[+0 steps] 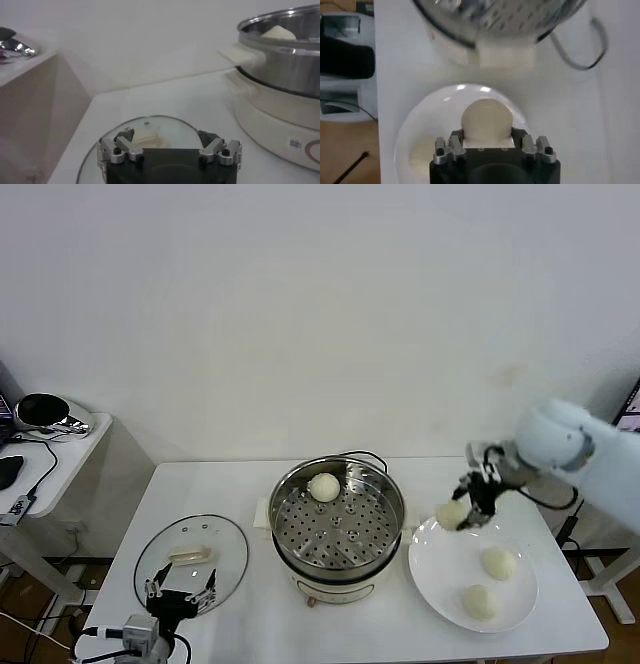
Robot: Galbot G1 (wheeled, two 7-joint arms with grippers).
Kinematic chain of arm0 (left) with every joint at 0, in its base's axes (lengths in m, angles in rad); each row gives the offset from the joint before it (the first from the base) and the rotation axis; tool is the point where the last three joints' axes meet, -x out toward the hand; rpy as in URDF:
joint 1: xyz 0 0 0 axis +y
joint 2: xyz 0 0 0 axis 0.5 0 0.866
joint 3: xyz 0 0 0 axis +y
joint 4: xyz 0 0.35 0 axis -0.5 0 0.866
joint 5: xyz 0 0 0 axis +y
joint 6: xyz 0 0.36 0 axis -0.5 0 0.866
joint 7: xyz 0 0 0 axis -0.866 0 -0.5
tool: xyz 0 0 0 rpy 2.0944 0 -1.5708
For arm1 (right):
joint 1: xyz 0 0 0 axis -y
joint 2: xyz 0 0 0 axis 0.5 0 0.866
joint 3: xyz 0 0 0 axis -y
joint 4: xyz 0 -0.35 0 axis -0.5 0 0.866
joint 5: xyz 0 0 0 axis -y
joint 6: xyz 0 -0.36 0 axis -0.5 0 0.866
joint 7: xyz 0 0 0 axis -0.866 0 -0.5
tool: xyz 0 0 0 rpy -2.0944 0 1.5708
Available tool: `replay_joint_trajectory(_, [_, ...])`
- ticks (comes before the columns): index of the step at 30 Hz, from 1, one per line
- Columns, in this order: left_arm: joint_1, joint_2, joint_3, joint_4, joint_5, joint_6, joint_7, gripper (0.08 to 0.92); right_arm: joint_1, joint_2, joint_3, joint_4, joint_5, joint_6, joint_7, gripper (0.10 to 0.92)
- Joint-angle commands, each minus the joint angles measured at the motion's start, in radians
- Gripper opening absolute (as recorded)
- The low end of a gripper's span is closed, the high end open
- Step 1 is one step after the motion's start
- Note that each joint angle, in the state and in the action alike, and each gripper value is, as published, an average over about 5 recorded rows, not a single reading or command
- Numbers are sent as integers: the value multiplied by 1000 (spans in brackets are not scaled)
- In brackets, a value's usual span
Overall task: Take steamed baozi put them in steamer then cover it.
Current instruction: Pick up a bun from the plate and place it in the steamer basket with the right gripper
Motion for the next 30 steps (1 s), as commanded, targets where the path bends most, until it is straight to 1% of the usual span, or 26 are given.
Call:
replay_joint_trajectory(1, [4,0,-14,-19,-7,4,4,823,351,247,-231,-20,274,-75,-4,594])
replay_joint_trajectory(8, [3,-14,-20,-14,-6,3,5,823,287,435,-218,-102,291,-99,26,594])
replay_joint_trajectory(12, [10,-22,-23,-32,-9,5,10,823,225,542,-196,-177,275,-103,40,594])
replay_joint_trajectory(17, [12,-32,-15,-37,-6,4,11,823,150,638,-169,-256,250,-104,46,594])
replay_joint_trajectory(22, [11,-33,-14,-49,-10,5,13,823,104,689,-152,-307,229,-105,50,594])
replay_joint_trajectory(30, [7,-33,-17,-43,-18,5,10,823,52,730,-156,-333,207,-107,53,594])
